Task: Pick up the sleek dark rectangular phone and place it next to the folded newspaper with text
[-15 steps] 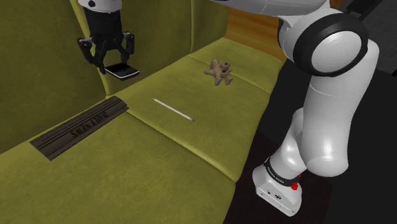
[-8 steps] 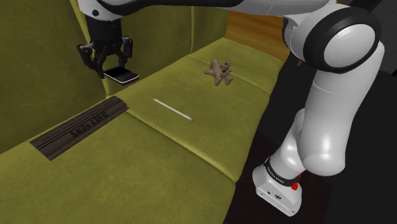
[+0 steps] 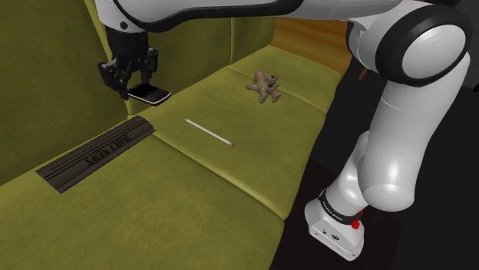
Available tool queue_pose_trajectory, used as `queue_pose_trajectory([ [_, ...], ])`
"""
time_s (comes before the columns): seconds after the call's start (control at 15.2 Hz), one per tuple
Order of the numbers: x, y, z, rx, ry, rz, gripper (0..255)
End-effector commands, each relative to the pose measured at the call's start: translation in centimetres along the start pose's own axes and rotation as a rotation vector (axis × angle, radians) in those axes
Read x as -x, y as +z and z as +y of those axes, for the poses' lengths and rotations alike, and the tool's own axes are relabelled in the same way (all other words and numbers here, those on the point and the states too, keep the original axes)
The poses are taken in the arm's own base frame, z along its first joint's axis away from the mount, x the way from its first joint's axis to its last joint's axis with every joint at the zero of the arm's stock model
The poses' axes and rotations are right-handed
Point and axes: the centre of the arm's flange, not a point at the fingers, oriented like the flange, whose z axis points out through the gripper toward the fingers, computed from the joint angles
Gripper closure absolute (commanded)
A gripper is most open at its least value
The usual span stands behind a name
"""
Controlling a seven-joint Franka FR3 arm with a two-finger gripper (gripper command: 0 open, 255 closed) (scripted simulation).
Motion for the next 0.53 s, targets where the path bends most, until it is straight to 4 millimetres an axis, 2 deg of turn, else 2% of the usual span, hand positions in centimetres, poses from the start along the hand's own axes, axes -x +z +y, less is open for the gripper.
queue_pose_trajectory([
  [0.0, -2.6, 5.4, -1.2, -0.055, -0.071, 0.051, 255],
  [0.2, -2.6, 5.4, -1.2, -0.055, -0.071, 0.051, 255],
  [0.26, -1.8, 4.6, -2.2, -0.057, -0.07, 0.051, 0],
  [0.33, -1.0, 4.5, -1.7, -0.056, -0.071, 0.052, 0],
  [0.46, -2.2, 5.4, -3.7, -0.057, -0.071, 0.052, 0],
])
